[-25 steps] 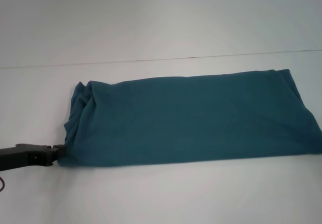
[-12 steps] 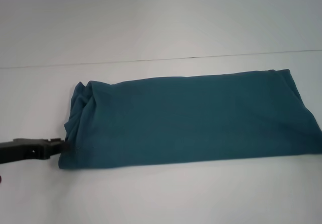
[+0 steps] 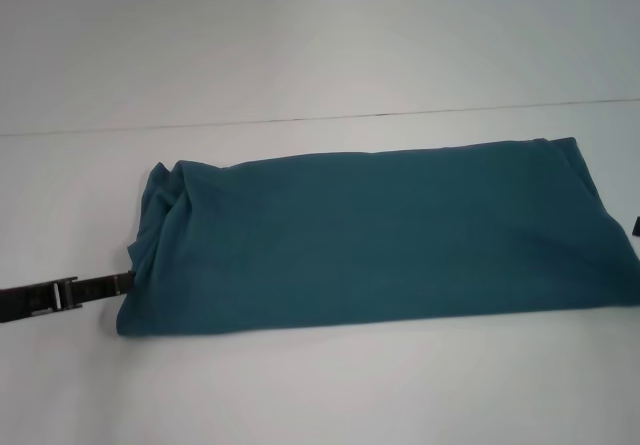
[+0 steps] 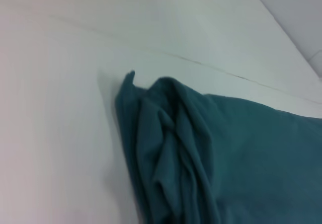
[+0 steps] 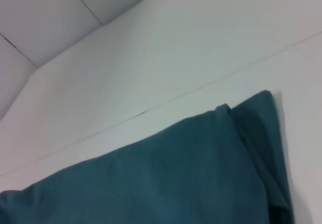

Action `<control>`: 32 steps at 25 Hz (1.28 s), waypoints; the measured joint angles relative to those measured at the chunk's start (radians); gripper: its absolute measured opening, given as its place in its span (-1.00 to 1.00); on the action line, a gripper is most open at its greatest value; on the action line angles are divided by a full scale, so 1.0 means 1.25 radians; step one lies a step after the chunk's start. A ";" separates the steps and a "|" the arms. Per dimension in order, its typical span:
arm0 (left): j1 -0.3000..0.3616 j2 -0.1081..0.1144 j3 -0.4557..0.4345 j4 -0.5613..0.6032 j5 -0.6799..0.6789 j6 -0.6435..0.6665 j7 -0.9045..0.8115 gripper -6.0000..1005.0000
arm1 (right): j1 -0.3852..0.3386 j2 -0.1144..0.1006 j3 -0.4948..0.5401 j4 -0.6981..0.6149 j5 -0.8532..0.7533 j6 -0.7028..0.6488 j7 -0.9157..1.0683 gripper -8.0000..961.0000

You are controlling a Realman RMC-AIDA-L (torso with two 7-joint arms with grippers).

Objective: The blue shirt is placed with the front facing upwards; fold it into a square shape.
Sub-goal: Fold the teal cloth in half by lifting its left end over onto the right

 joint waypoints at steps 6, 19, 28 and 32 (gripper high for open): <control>0.003 0.000 -0.032 0.008 0.000 0.078 -0.030 0.35 | 0.010 -0.007 0.008 0.000 0.003 0.000 0.003 0.95; -0.004 0.011 -0.054 -0.029 0.050 0.162 -0.054 0.39 | 0.015 -0.014 0.010 0.000 0.010 -0.001 0.007 0.94; -0.025 0.016 -0.048 -0.091 0.059 0.110 -0.055 0.39 | 0.015 -0.015 0.011 0.000 0.010 -0.001 0.015 0.94; -0.035 0.019 -0.030 -0.118 0.061 0.081 -0.055 0.39 | 0.015 -0.015 0.017 0.000 0.010 -0.001 0.016 0.94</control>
